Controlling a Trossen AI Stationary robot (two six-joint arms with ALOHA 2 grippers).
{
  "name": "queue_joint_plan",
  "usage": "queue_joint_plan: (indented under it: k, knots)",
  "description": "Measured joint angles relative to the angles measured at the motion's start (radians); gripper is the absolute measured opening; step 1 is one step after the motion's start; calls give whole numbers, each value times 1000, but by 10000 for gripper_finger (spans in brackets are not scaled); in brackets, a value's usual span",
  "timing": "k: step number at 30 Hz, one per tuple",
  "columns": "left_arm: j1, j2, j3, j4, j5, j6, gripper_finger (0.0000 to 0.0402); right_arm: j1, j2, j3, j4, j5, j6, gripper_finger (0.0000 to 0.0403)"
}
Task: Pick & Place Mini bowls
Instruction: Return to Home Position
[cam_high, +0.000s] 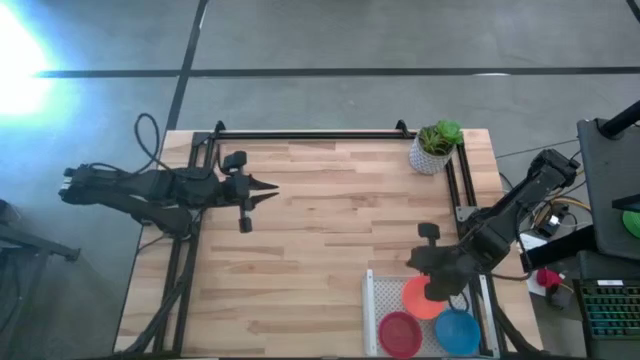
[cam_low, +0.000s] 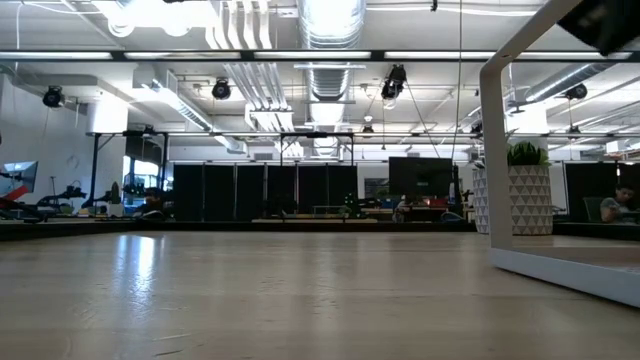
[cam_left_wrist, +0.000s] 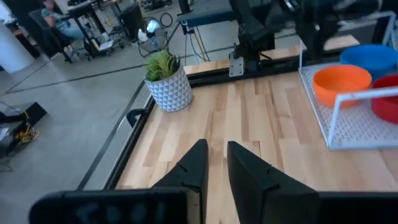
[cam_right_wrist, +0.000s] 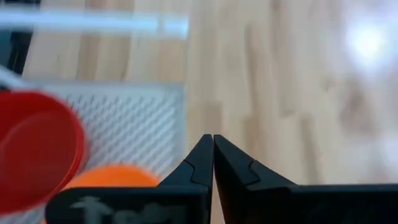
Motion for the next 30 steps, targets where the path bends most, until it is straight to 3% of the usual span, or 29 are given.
queue_joint_plan:
  k: [5,14,17,22,30]
  knots:
    - [-18,-79,-4,-54,0,38,20,-1,-35,56,3,130,-101,8]
    - [-20,-231,-32,-171,28,51,1,-1,-239,50,81,190,-234,8]
    - [-19,-285,-69,-168,70,59,0,-1,-326,9,167,186,-303,8]
    - [-20,-410,-157,-139,261,115,0,-1,-467,-65,273,128,-377,8]
    - [-19,-624,-263,-109,271,73,0,-1,-635,-168,302,-8,-394,8]
